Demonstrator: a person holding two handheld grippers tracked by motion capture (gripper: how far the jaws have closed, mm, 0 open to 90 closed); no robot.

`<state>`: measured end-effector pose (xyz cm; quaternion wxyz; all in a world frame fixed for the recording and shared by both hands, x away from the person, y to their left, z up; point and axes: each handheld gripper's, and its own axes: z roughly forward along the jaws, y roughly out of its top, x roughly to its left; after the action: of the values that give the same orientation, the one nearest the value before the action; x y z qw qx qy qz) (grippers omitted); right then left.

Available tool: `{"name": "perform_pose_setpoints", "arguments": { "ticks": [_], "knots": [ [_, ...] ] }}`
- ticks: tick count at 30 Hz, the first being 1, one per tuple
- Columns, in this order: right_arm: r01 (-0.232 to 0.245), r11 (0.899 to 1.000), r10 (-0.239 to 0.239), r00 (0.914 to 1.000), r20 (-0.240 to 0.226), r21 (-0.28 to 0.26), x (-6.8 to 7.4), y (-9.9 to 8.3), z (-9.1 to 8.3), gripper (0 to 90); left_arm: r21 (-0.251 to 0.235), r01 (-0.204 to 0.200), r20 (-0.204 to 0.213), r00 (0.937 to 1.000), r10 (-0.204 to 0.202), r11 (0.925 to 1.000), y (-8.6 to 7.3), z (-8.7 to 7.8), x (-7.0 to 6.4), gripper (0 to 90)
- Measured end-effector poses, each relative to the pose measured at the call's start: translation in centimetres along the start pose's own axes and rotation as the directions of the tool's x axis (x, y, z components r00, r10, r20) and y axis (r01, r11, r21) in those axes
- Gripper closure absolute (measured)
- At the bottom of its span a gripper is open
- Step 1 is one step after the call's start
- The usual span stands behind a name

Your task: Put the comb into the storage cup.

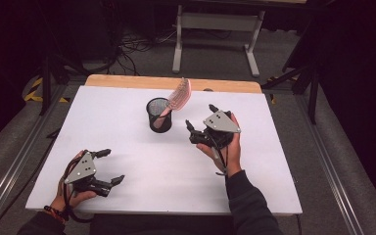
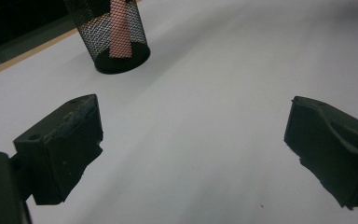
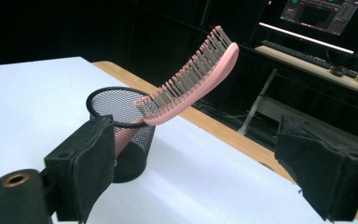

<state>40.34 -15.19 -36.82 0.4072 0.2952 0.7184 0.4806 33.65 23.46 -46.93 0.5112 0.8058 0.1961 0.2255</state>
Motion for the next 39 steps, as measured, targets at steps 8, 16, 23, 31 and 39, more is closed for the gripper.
{"name": "perform_pose_setpoints", "arguments": {
  "ticks": [8, 16, 23, 31, 39],
  "knots": [
    [0.023, 1.000, -0.023, 0.9997, 0.003, 0.004, 0.2, -0.3, -0.3, 13.0, -0.001, 0.002, -0.001, 1.0000, -0.002, 1.0000, 0.0, 0.0, 0.0, 5.3],
    [0.061, 0.998, -0.061, 0.9980, 0.014, 0.012, 0.7, -0.7, -0.7, 12.9, 0.000, 0.001, 0.000, 1.0000, -0.001, 1.0000, 0.0, 0.0, 0.0, 5.3],
    [0.074, 0.997, -0.074, 0.9972, 0.012, 0.018, 0.7, -1.2, -1.0, 12.9, 0.001, -0.002, 0.001, 1.0000, 0.002, 1.0000, 0.0, 0.0, 0.0, 5.3],
    [0.074, 0.997, -0.074, 0.9972, 0.010, 0.025, 0.7, -1.7, -1.5, 12.8, 0.003, -0.001, 0.001, 1.0000, 0.001, 1.0000, 0.0, 0.1, -0.1, 5.3],
    [0.089, 0.995, -0.090, 0.9960, 0.006, 0.038, 0.7, -2.5, -2.0, 12.8, 0.003, -0.002, 0.000, 1.0000, 0.002, 1.0000, 0.0, 0.1, 0.0, 5.4]
  ]
}}
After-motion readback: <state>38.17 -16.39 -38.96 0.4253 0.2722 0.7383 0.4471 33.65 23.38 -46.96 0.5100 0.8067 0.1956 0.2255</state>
